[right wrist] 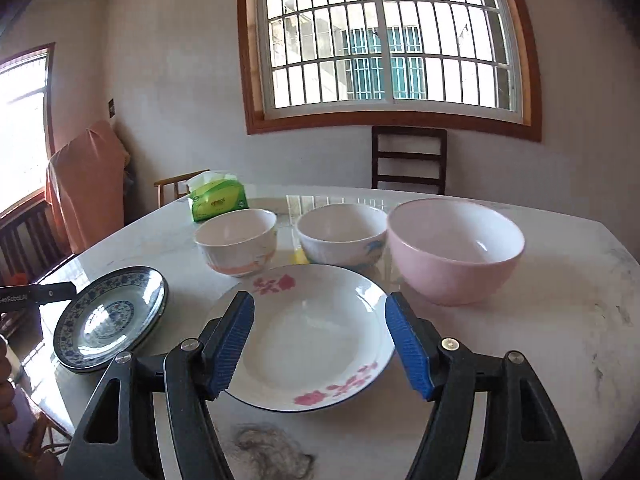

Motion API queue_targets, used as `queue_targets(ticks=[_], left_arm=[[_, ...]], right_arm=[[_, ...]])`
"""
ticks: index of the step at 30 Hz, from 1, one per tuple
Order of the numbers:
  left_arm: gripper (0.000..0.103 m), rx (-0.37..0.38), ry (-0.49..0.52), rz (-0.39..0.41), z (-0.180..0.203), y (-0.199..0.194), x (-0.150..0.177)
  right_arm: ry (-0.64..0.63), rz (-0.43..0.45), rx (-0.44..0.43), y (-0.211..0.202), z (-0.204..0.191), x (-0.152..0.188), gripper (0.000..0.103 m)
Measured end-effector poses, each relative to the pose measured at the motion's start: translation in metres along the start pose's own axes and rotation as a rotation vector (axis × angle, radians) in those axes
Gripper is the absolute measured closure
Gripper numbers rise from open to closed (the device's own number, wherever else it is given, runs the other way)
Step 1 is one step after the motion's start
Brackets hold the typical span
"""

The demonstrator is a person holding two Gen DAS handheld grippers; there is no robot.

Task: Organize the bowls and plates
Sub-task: 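Move both grippers to the rim of the white rose-print plate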

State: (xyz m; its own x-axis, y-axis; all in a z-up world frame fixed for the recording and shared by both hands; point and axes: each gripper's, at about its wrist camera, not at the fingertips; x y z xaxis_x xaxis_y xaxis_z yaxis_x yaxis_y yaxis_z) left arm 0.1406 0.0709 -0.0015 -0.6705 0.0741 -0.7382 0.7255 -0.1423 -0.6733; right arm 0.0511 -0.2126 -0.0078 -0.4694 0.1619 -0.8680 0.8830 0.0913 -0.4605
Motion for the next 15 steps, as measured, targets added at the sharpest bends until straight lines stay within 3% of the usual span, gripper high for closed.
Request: queue_targets(ticks=[3,6,15], left_arm=[[0.064,0.041,0.054,-0.037,0.031,0.016,-0.008],[0.064,0.048,0.092,-0.070,0.054,0.031,-0.014],[0.064,-0.004,0.166,-0.100,0.092,0.061,-0.019]], right_arm=[[0.062,-0.038,0.057,0.007,0.038,0.000,0.036],[0.173,-0.055,0.034,0.008,0.066,-0.002,0.036],[0.267,-0.119,-0.018,0.023,0.086,0.001,0.036]])
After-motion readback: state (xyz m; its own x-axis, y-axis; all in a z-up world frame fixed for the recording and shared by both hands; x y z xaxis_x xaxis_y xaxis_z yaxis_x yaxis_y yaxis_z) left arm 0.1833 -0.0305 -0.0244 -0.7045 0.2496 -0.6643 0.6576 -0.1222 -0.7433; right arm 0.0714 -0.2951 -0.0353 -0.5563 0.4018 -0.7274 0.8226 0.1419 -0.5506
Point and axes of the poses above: each gripper's, at about its wrist camera, not at the fingertips, and y roughly the way its jaws point, z to its right, x to its underside, and after that the axes turned 7 degrees about y, right-handed
